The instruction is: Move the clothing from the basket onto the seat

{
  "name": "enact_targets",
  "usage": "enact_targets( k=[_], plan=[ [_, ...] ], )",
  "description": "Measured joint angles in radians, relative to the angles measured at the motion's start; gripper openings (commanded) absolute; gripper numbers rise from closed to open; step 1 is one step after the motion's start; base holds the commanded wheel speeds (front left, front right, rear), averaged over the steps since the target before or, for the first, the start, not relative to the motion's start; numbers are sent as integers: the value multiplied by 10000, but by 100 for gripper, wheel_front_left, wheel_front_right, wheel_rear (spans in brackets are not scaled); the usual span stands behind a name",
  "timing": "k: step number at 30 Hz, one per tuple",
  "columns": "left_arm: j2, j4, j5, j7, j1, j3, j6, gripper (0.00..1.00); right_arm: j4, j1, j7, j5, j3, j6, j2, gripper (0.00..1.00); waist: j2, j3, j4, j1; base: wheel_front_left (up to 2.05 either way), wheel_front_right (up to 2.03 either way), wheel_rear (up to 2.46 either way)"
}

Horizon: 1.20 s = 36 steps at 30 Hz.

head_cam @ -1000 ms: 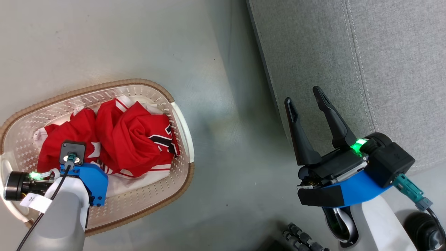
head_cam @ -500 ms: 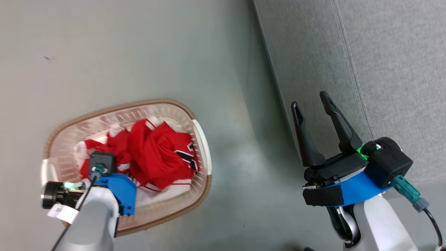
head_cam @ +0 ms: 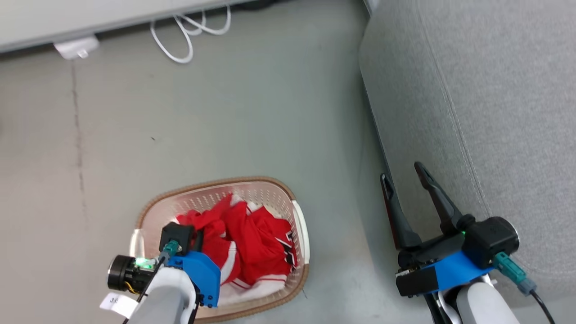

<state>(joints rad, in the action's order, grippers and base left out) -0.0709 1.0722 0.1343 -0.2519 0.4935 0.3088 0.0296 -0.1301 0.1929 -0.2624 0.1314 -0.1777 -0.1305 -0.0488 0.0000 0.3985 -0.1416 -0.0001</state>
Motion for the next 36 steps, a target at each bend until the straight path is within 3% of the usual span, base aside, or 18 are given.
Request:
enact_targets(
  k=[9,18,27,36],
  plan=[
    [155,-784,362,-88,-579,420,499,0,-282,-728,0,-163,209,0,-2,100,0,-1669,782,-2,0,0,0],
    [192,-2451,857,-98,-970,901,796,0,-464,-1187,0,-192,215,2,-4,100,1,-2728,1520,-1,0,0,0],
    [201,-3476,1699,-98,-949,1956,872,0,-543,-1489,15,-159,180,0,-4,100,1,-3368,1729,-1,0,0,0],
    [203,-4090,2871,330,89,3390,809,0,-571,-1691,146,-140,21,2,-4,100,1,-3741,1740,0,0,0,0]
  ],
)
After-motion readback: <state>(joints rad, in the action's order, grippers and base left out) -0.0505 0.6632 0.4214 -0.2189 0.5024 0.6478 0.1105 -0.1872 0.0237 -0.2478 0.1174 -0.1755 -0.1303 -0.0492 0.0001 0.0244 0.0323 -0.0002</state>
